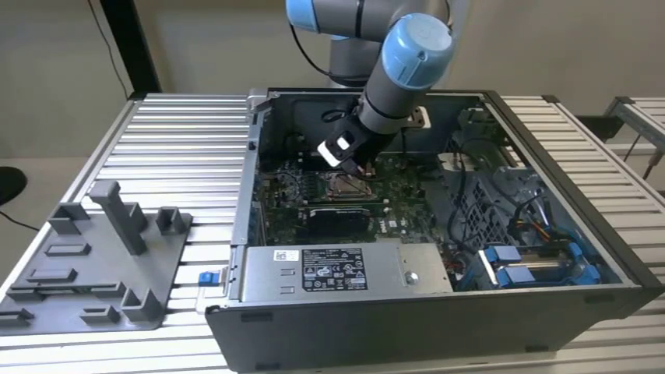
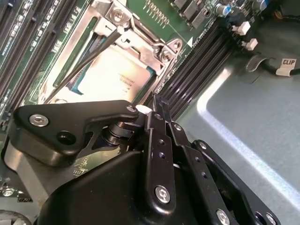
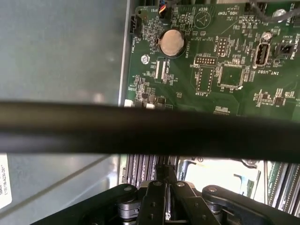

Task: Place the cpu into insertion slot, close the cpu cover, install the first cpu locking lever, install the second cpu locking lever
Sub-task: 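Install the first cpu locking lever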

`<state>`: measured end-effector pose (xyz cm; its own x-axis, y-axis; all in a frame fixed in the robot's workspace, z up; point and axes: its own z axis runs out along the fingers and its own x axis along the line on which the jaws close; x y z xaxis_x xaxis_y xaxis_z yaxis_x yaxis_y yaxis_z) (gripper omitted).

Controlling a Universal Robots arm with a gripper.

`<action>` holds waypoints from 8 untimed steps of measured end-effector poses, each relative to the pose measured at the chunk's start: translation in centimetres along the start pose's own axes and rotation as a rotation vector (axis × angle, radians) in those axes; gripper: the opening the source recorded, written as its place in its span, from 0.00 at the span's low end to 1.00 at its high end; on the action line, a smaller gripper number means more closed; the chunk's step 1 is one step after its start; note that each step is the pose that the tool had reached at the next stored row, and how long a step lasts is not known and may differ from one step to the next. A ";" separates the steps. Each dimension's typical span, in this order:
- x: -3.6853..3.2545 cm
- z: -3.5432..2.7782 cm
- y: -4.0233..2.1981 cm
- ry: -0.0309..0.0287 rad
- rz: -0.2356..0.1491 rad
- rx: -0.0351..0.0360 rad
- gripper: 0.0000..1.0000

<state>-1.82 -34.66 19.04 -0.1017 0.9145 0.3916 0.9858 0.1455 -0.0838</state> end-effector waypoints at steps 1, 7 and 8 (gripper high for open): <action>-0.01 -0.01 0.10 0.0002 0.000 0.0002 0.00; -0.06 -0.06 0.53 0.0000 0.001 0.0012 0.00; -0.07 -0.07 0.59 0.0001 0.001 0.0014 0.00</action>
<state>-1.23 -34.67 19.03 -0.1011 0.9145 0.3916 0.9857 0.1455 -0.0854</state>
